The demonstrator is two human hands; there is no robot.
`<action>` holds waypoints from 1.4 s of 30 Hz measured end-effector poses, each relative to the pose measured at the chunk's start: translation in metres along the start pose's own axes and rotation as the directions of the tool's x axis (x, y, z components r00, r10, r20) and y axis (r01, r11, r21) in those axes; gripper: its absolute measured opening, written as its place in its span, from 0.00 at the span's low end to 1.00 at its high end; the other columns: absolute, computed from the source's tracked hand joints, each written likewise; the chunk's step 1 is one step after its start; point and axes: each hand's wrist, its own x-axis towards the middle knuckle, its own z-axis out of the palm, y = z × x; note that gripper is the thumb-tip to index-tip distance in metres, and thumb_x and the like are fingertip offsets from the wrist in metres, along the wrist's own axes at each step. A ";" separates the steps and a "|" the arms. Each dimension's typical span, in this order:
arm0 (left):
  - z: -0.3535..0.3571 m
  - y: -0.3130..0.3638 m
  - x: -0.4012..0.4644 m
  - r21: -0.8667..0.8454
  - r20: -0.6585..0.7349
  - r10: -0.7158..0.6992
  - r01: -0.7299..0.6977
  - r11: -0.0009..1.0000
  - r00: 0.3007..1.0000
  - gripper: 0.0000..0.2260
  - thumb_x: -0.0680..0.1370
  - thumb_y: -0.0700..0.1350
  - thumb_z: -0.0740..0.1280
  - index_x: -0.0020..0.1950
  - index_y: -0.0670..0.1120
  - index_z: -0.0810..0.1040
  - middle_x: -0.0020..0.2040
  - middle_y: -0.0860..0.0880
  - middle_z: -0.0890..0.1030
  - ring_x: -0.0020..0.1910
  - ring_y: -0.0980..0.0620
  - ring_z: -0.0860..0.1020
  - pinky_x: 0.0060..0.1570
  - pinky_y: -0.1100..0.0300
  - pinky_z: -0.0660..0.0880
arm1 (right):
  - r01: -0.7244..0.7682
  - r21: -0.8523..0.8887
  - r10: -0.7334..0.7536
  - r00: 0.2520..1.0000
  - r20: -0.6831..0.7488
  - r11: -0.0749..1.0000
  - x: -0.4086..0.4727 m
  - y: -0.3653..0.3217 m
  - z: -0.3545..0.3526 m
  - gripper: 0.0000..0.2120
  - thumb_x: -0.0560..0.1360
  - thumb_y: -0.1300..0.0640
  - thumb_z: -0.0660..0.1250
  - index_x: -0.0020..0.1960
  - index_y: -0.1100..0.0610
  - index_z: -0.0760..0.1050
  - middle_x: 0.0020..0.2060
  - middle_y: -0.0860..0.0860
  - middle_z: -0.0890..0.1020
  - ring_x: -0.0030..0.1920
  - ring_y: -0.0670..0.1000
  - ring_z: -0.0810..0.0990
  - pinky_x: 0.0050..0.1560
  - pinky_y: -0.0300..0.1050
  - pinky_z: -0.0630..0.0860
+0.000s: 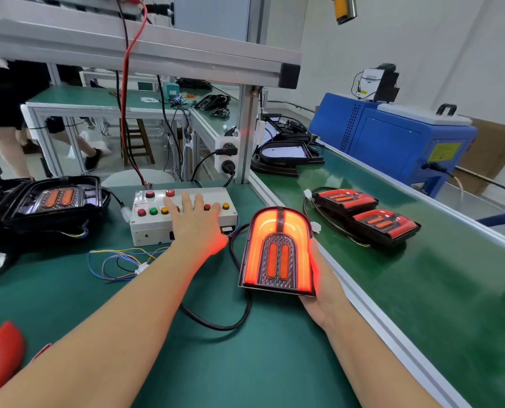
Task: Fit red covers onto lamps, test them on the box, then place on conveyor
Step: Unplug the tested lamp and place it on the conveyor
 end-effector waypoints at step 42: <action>-0.039 -0.138 -0.090 -0.521 0.060 0.156 -0.103 0.847 0.986 0.24 0.77 0.33 0.58 0.64 0.57 0.75 0.69 0.53 0.72 0.69 0.52 0.67 0.74 0.47 0.48 | -0.186 -0.217 0.109 0.940 -0.323 0.958 -0.004 -0.026 0.017 0.12 0.81 0.48 0.61 0.48 0.54 0.78 0.31 0.50 0.84 0.36 0.51 0.81 0.35 0.44 0.75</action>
